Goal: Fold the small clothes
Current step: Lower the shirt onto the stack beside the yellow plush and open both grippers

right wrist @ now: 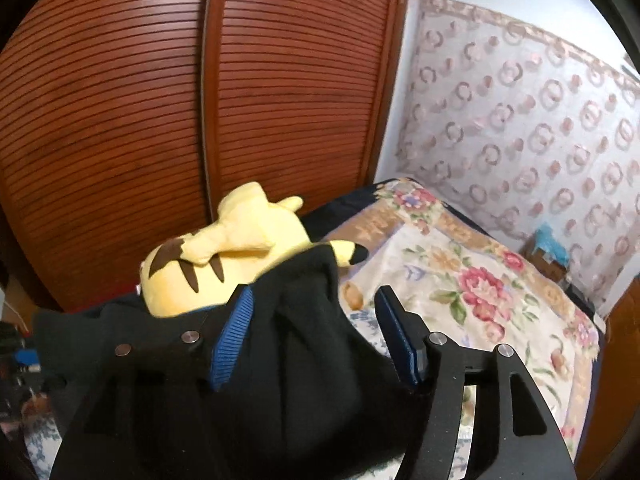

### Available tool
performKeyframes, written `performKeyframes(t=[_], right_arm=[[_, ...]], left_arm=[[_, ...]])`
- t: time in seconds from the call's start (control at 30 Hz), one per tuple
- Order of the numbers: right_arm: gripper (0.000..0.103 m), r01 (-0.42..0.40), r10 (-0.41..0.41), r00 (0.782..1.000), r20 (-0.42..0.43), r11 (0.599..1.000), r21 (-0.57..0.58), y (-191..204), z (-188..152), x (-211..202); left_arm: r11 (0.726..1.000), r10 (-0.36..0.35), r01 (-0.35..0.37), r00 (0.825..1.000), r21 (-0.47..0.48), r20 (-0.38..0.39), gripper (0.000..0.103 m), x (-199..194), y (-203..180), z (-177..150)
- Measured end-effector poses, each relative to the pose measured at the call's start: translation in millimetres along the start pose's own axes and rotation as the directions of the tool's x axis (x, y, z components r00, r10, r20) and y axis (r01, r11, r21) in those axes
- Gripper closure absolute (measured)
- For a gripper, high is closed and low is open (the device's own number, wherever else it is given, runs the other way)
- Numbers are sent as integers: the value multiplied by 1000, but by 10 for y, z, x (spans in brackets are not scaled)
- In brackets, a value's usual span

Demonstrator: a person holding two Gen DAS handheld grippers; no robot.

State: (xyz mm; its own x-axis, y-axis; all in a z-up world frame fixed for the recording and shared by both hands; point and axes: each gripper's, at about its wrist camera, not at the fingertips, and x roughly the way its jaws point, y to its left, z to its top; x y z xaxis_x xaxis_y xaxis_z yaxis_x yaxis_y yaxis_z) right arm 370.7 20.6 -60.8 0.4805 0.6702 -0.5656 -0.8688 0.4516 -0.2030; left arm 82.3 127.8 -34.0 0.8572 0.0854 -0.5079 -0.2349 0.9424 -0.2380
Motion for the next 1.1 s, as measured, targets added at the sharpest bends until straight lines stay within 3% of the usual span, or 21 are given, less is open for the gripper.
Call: performKeyframes(t=[0.1, 0.3, 0.5, 0.6, 0.73, 1.0, 1.1], right_arm=[[38, -9, 7, 999, 47, 999, 35, -25, -146, -211], [38, -78, 74, 995, 66, 995, 62, 7, -338, -287], [38, -66, 71, 997, -26, 987, 147, -138, -512, 203], [37, -65, 71, 997, -22, 976, 207, -232, -555, 208], [37, -9, 10, 1000, -5, 978, 207, -164, -588, -87], [36, 90, -107, 992, 67, 971, 221, 76, -947, -1206], [27, 123, -147, 985, 87, 963, 239, 149, -1170, -1571]], left_arm=[[999, 20, -21, 1000, 30, 23, 77, -79, -18, 1], [998, 23, -27, 998, 58, 62, 44, -242, -53, 26], [996, 7, -14, 997, 84, 78, 39, -351, -162, 26], [995, 6, -14, 997, 98, 77, 38, -380, -226, 16], [993, 10, -19, 997, 120, 81, 38, -413, -337, 4], [983, -21, 11, 998, 184, 54, 38, -408, -684, -90], [979, -39, 28, 998, 203, 47, 38, -417, -850, -129]])
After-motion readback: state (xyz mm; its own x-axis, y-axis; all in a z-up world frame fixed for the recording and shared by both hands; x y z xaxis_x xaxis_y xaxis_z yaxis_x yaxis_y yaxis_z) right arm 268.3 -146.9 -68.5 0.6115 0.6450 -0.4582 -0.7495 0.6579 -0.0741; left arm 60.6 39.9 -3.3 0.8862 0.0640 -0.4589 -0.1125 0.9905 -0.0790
